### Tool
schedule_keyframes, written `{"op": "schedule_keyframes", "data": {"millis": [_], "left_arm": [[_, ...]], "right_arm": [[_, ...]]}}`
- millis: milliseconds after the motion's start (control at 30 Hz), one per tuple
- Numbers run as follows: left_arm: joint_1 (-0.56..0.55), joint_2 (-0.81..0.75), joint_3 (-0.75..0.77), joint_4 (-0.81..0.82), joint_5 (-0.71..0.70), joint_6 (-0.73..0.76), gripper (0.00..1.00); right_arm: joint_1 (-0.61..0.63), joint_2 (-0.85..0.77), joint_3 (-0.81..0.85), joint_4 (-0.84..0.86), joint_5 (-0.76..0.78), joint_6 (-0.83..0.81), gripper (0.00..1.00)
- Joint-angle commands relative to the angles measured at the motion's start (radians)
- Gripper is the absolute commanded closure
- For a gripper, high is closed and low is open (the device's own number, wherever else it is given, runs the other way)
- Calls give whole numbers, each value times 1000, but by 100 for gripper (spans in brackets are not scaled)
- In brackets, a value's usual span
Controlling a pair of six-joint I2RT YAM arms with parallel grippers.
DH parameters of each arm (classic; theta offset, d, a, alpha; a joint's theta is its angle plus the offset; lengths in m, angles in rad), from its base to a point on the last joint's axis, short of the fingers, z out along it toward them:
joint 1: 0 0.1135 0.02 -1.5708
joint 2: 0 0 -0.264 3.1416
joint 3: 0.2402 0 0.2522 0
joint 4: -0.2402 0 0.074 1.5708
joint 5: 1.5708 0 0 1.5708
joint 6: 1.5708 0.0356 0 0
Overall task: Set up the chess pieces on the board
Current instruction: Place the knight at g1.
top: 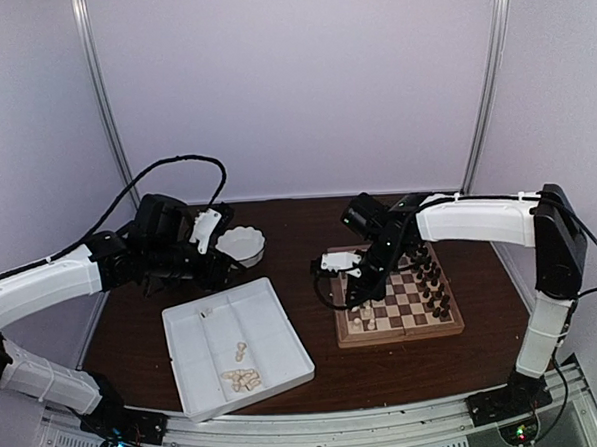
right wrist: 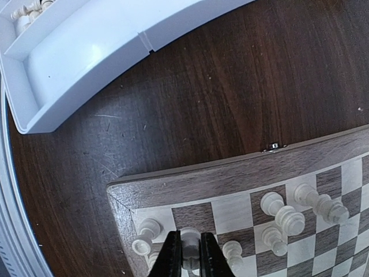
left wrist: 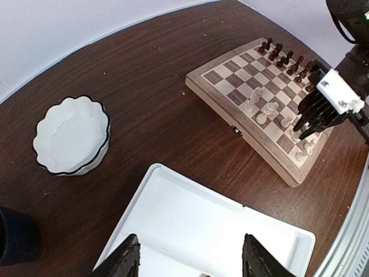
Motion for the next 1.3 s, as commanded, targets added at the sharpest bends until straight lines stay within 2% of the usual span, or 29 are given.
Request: {"op": "schedule_keyframes", "data": {"millis": [0,633,1267], "left_arm": [[3,-5,-8,29,-7,17,40],[3,6,-11,34,11,8,40],[3,14,-7,28,24,6,40]], "right_arm": [[5,18,-34,33,33,-8,95],[6,57,-56,70,5,2,91],[6,25,-58,53,13,15,76]]}}
